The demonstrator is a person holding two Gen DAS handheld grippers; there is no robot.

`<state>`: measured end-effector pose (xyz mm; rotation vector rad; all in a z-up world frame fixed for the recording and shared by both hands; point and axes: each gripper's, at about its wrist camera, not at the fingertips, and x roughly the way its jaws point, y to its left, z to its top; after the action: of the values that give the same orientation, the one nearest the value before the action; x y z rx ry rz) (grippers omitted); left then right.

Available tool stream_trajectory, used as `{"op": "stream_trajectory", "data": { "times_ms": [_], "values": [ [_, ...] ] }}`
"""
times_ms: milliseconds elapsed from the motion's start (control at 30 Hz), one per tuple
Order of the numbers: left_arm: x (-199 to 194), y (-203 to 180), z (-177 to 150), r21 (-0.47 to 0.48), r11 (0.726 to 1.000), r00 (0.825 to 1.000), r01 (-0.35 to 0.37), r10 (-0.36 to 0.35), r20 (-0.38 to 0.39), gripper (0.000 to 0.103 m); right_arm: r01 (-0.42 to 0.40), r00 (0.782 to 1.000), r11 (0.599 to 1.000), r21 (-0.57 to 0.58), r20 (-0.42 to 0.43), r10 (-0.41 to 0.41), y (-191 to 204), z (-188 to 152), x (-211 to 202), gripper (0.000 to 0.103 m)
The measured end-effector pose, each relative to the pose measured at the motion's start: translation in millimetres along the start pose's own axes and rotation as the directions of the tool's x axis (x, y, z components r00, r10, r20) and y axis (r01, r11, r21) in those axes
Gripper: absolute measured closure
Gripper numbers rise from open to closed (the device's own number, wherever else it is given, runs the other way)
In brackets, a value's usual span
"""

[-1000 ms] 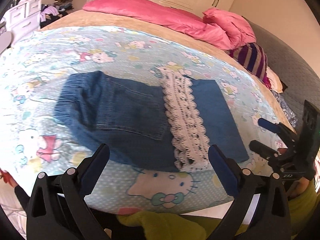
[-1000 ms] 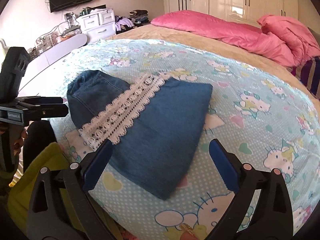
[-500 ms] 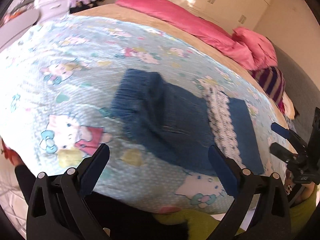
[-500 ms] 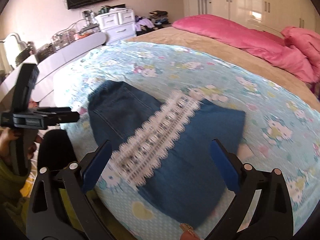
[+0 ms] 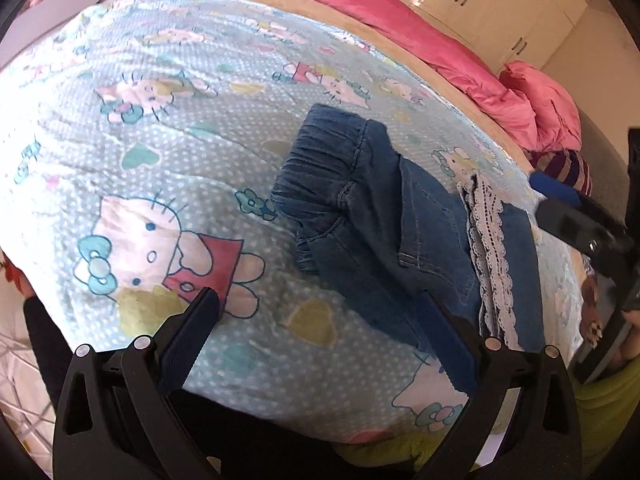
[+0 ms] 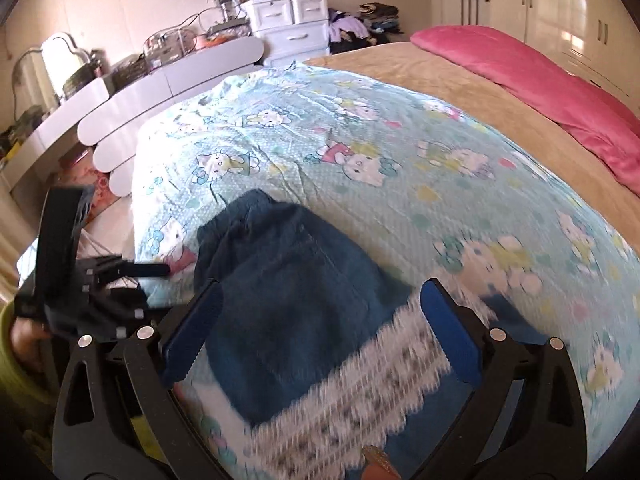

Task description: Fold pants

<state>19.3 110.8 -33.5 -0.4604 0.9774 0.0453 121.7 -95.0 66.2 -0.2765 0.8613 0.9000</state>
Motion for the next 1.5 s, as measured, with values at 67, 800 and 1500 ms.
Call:
{"op": "stream_trajectory", "data": {
  "times_ms": [67,800,1500],
  "values": [
    [4,1,2,-0.012,1.000,1.000,0.002,-0.002,0.006,0.005,-0.022,0.999,1.000,-0.020,-0.025,0.021,3,10,14,0.010],
    [26,-1,5,-0.012,0.996,0.996,0.084,-0.084,0.014,0.006,-0.214,0.944,0.976,-0.030,-0.262,0.199,30,49,139,0.010],
    [29,-34,13,-0.014,0.959,0.959,0.282,-0.282,-0.014,0.005,-0.496,0.868,0.863,0.095,0.072,0.491,-57,29,27,0.073]
  ]
}}
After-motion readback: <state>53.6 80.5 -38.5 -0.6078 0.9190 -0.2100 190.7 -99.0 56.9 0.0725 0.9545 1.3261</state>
